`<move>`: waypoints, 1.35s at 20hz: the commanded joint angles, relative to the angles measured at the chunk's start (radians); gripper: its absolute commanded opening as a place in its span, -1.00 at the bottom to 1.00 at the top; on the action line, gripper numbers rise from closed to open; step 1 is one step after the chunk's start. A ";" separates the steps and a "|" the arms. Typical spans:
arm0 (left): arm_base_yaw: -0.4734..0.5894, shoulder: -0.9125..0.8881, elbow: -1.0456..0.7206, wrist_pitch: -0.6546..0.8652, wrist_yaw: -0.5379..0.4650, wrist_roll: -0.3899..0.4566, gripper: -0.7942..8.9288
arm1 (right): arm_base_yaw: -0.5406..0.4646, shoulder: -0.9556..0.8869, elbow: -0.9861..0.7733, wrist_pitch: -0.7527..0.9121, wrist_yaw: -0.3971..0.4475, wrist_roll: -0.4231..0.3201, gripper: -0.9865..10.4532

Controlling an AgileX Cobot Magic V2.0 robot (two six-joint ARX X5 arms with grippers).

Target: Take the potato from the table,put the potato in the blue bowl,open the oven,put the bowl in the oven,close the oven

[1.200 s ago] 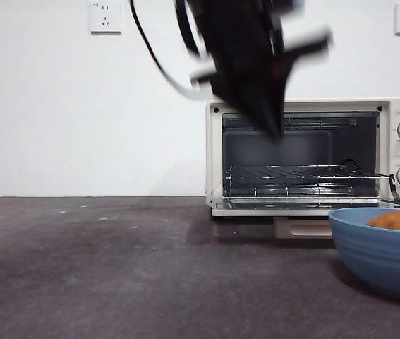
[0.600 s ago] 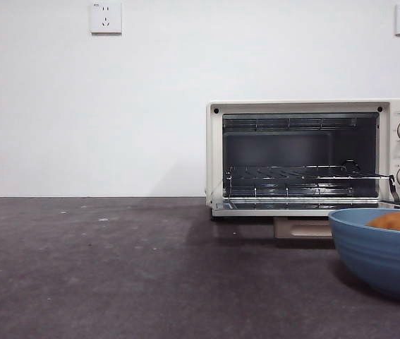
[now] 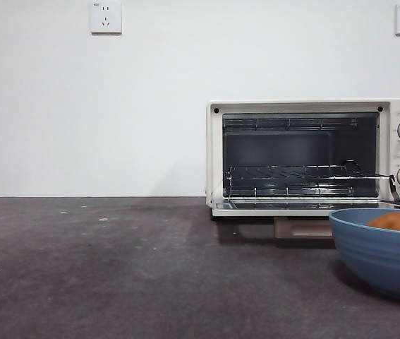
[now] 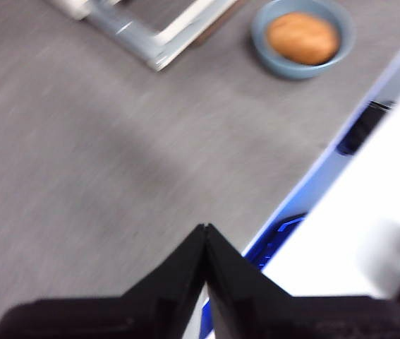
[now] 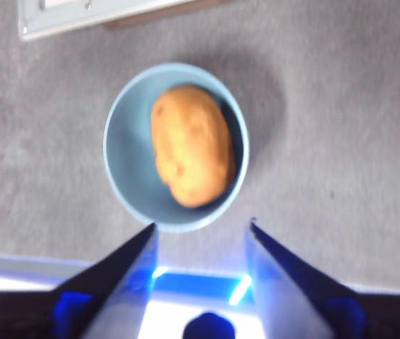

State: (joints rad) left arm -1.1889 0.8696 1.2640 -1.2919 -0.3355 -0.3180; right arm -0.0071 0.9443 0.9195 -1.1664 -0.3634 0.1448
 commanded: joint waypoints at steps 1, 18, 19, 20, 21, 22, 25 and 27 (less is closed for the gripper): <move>-0.004 -0.087 -0.130 0.008 -0.057 -0.119 -0.85 | 0.001 0.051 -0.008 0.023 0.005 -0.009 -0.44; -0.004 -0.246 -0.264 0.077 -0.084 -0.150 -0.85 | 0.192 0.451 -0.008 0.232 0.270 0.092 -0.44; -0.004 -0.246 -0.264 0.075 -0.084 -0.150 -0.85 | 0.191 0.466 -0.008 0.233 0.278 0.092 -0.45; -0.004 -0.246 -0.264 0.075 -0.084 -0.150 -0.85 | 0.191 0.478 -0.008 0.236 0.278 0.092 -0.45; -0.004 -0.246 -0.264 0.075 -0.084 -0.150 -0.85 | 0.191 0.492 -0.009 0.238 0.278 0.091 -0.47; -0.004 -0.246 -0.264 0.075 -0.084 -0.150 -0.85 | 0.191 0.503 -0.010 0.241 0.278 0.092 -0.56; -0.004 -0.246 -0.264 0.074 -0.084 -0.150 -0.85 | 0.192 0.527 -0.016 0.245 0.243 0.092 -0.78; -0.004 -0.246 -0.264 0.074 -0.084 -0.150 -0.85 | 0.191 0.521 -0.016 0.238 0.252 0.108 -0.86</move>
State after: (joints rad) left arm -1.1904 0.6243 1.0080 -1.2190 -0.4133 -0.4793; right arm 0.1829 1.4651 0.9146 -0.9340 -0.1192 0.2363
